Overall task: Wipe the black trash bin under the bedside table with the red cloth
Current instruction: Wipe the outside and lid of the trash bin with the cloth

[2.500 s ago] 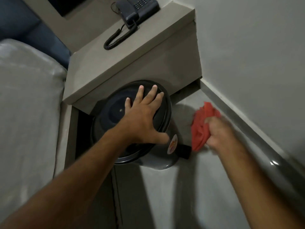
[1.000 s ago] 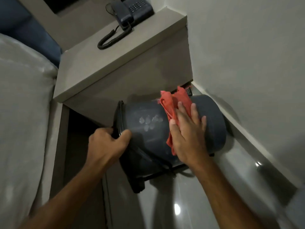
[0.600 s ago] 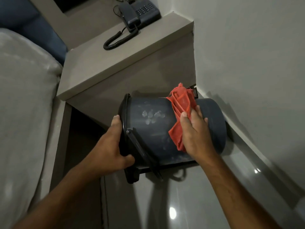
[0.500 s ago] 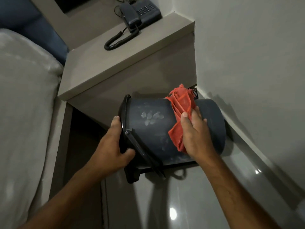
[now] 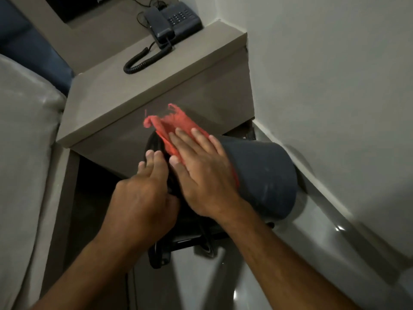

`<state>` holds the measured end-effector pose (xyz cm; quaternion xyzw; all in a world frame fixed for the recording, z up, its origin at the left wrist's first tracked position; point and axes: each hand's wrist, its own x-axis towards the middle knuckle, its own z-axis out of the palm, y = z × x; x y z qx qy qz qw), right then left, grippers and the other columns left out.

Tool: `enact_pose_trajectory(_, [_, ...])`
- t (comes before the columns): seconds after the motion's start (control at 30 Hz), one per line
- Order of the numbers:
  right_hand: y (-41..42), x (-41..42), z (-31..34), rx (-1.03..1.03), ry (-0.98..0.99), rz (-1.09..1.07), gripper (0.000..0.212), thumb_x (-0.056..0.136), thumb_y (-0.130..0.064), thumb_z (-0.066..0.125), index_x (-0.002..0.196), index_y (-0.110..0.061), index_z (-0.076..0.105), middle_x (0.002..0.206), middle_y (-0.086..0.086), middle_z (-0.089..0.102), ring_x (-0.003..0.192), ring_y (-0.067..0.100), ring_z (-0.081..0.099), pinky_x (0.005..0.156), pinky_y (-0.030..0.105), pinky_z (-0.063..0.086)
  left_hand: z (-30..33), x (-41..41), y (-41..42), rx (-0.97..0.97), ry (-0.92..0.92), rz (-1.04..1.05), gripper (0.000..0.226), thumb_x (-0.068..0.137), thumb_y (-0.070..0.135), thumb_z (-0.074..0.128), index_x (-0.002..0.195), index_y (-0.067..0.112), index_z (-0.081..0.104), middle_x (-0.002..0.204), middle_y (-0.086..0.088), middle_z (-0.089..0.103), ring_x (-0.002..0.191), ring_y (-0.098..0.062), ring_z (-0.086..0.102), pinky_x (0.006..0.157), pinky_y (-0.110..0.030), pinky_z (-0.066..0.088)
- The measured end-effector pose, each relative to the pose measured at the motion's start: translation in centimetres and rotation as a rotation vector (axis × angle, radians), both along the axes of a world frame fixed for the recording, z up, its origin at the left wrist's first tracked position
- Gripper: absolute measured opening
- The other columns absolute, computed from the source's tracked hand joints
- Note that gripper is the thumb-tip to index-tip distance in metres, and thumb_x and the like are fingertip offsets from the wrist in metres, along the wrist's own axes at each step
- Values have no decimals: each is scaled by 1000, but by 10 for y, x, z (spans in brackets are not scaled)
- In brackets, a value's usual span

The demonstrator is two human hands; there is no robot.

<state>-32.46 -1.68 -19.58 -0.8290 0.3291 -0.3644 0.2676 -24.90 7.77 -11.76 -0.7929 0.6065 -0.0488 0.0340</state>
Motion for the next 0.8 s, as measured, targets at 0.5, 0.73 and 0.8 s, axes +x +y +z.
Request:
enact_pose_trajectory(0.5, [13, -17, -50, -80, -34, 17, 50, 100, -41, 37, 145, -25, 52, 155, -5, 50, 150, 24, 35, 122, 47, 18, 9, 26, -6, 63, -29, 41, 26, 66, 10, 75, 90, 12, 67, 74, -15, 69, 56, -33, 63, 52, -27, 45])
enact_pose_trajectory(0.73, [51, -59, -151, -257, -6, -298, 53, 105, -44, 30, 149, -17, 41, 155, 18, 40, 148, 41, 30, 112, 67, 32, 7, 38, -4, 39, -57, 18, 20, 68, 14, 75, 84, 13, 63, 68, -3, 60, 46, -13, 46, 46, -17, 20])
enact_pose_trajectory(0.8, [48, -68, -176, -93, -40, -486, 53, 106, -41, 26, 145, -9, 40, 154, 28, 39, 146, 49, 26, 107, 75, 32, 7, 43, -5, 40, -33, 60, 15, 71, 20, 74, 79, 16, 62, 56, 8, 51, 45, -5, 41, 44, -16, 21])
